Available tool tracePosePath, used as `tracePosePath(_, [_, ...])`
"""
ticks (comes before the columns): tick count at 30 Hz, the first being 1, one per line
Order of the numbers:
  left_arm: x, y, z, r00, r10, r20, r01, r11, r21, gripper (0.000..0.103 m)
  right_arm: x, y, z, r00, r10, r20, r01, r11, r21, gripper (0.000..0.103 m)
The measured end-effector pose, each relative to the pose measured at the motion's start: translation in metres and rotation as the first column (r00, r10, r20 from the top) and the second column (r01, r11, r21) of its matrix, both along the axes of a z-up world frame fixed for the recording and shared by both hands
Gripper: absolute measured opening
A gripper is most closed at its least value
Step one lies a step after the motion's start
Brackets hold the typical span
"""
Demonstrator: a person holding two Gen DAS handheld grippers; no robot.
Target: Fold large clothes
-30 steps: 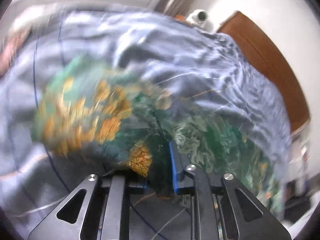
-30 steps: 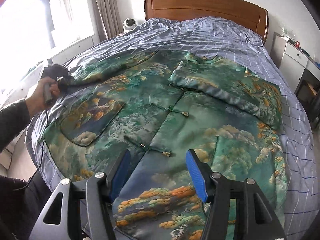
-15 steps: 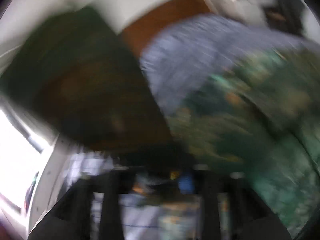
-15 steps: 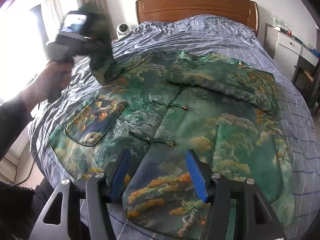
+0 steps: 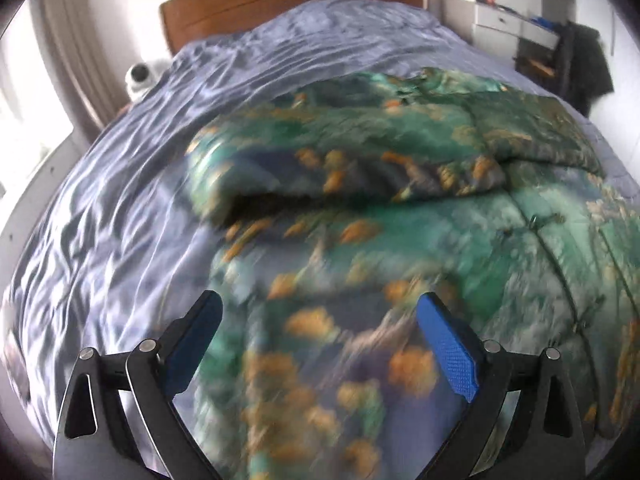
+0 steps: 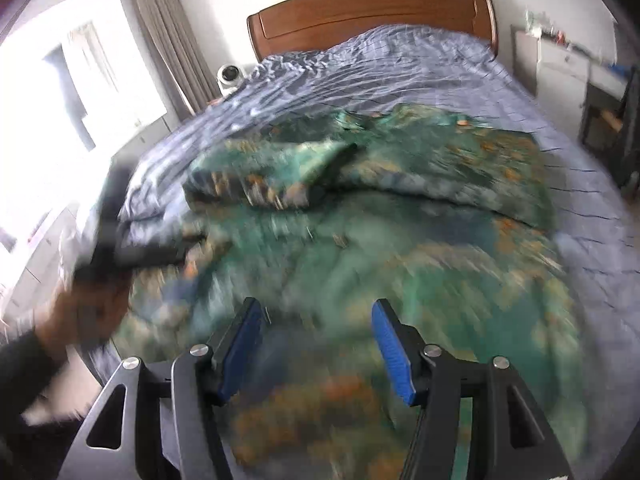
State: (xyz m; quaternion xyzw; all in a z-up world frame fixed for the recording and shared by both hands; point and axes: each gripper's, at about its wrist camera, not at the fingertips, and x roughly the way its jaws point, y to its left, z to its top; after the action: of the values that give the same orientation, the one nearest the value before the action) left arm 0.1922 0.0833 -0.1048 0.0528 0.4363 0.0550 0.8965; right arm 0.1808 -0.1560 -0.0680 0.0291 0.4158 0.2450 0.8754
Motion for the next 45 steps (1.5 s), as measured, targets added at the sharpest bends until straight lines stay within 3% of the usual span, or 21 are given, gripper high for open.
tracePosePath(3, [-0.018, 0.005, -0.006, 1.000, 0.024, 0.005, -0.024, 1.000, 0.005, 0.098, 0.062, 0.028, -0.010, 0.995, 0.022, -0.093, -0.016, 0.998, 0.066, 0.059])
tracePosePath(7, [-0.029, 0.013, -0.007, 0.999, 0.044, 0.023, -0.043, 0.998, -0.040, 0.098, 0.141, 0.052, -0.039, 0.964, -0.043, -0.262, 0.087, 0.984, 0.158, 0.059])
tracePosePath(12, [-0.029, 0.025, -0.013, 0.999, 0.045, 0.018, -0.043, 0.996, -0.083, 0.098, 0.188, 0.081, -0.073, 0.922, -0.072, -0.380, 0.156, 0.969, 0.193, 0.059])
tracePosePath(13, [-0.031, 0.028, -0.013, 0.999, 0.047, 0.016, -0.045, 0.996, -0.083, 0.098, 0.193, 0.087, -0.080, 0.913, -0.090, -0.398, 0.173, 0.969, 0.178, 0.041])
tracePosePath(14, [-0.033, 0.033, -0.014, 0.999, 0.051, 0.017, -0.050, 0.995, -0.087, 0.098, 0.194, 0.092, -0.080, 0.913, -0.109, -0.394, 0.182, 0.971, 0.153, 0.021])
tracePosePath(16, [-0.034, 0.040, -0.012, 0.998, 0.058, 0.024, -0.055, 0.992, -0.113, 0.098, 0.188, 0.101, -0.063, 0.929, -0.132, -0.346, 0.183, 0.976, 0.120, 0.017])
tracePosePath(20, [-0.028, 0.049, -0.006, 0.996, 0.074, 0.039, -0.066, 0.981, -0.184, 0.098, 0.185, 0.115, 0.005, 0.991, -0.086, -0.103, 0.091, 0.995, 0.044, 0.017])
tracePosePath(22, [-0.022, 0.049, -0.001, 0.997, 0.069, 0.045, -0.059, 0.978, -0.200, 0.098, 0.201, 0.114, 0.026, 0.995, -0.091, -0.028, 0.091, 0.996, -0.015, 0.017])
tracePosePath(24, [-0.015, 0.050, 0.002, 0.997, 0.061, 0.048, -0.049, 0.977, -0.209, 0.098, 0.226, 0.109, 0.019, 0.992, -0.110, -0.057, 0.106, 0.993, -0.060, 0.017])
tracePosePath(26, [-0.007, 0.054, 0.001, 0.997, 0.065, 0.034, -0.056, 0.975, -0.216, 0.098, 0.242, 0.102, -0.005, 0.985, -0.133, -0.110, 0.122, 0.988, -0.098, 0.018])
tracePosePath(28, [0.004, 0.060, -0.001, 0.998, 0.069, 0.009, -0.066, 0.974, -0.215, 0.098, 0.254, 0.096, -0.042, 0.970, -0.154, -0.190, 0.133, 0.984, -0.118, 0.025])
tracePosePath(29, [0.011, 0.063, 0.000, 0.998, 0.070, -0.003, -0.069, 0.975, -0.211, 0.098, 0.257, 0.090, -0.054, 0.962, -0.166, -0.216, 0.142, 0.982, -0.121, 0.032])
tracePosePath(30, [0.017, 0.065, 0.002, 0.998, 0.066, -0.003, -0.065, 0.976, -0.208, 0.098, 0.256, 0.087, -0.058, 0.961, -0.173, -0.217, 0.152, 0.982, -0.111, 0.033])
tracePosePath(32, [0.034, 0.070, 0.014, 0.998, 0.059, 0.024, -0.054, 0.980, -0.192, 0.098, 0.247, 0.081, -0.049, 0.972, -0.175, -0.157, 0.162, 0.982, -0.092, 0.038])
tracePosePath(34, [0.054, 0.072, 0.024, 0.998, 0.044, 0.051, -0.034, 0.982, -0.188, 0.098, 0.234, 0.084, -0.027, 0.983, -0.183, -0.023, 0.178, 0.973, -0.147, 0.039])
tracePosePath(36, [0.085, 0.068, 0.030, 0.998, 0.018, 0.057, -0.008, 0.984, -0.177, 0.098, 0.224, 0.093, -0.005, 0.986, -0.133, 0.103, 0.149, 0.975, -0.167, 0.039])
tracePosePath(37, [0.101, 0.066, 0.029, 0.999, 0.016, 0.050, -0.007, 0.985, -0.172, 0.098, 0.226, 0.096, -0.001, 0.987, -0.107, 0.117, 0.126, 0.979, -0.162, 0.039])
tracePosePath(40, [0.150, 0.064, 0.006, 0.999, 0.030, -0.033, -0.036, 0.981, -0.190, 0.086, 0.245, 0.117, -0.010, 0.999, 0.006, 0.036, -0.002, 0.994, -0.107, 0.039])
tracePosePath(43, [0.177, 0.062, -0.033, 0.987, 0.047, -0.154, -0.075, 0.980, -0.185, 0.080, 0.266, 0.131, -0.049, 0.997, -0.017, -0.070, 0.006, 0.988, -0.156, 0.039])
tracePosePath(45, [0.181, 0.062, -0.054, 0.984, 0.048, -0.171, -0.078, 0.981, -0.176, 0.080, 0.277, 0.130, -0.076, 0.990, -0.061, -0.128, 0.041, 0.988, -0.151, 0.039])
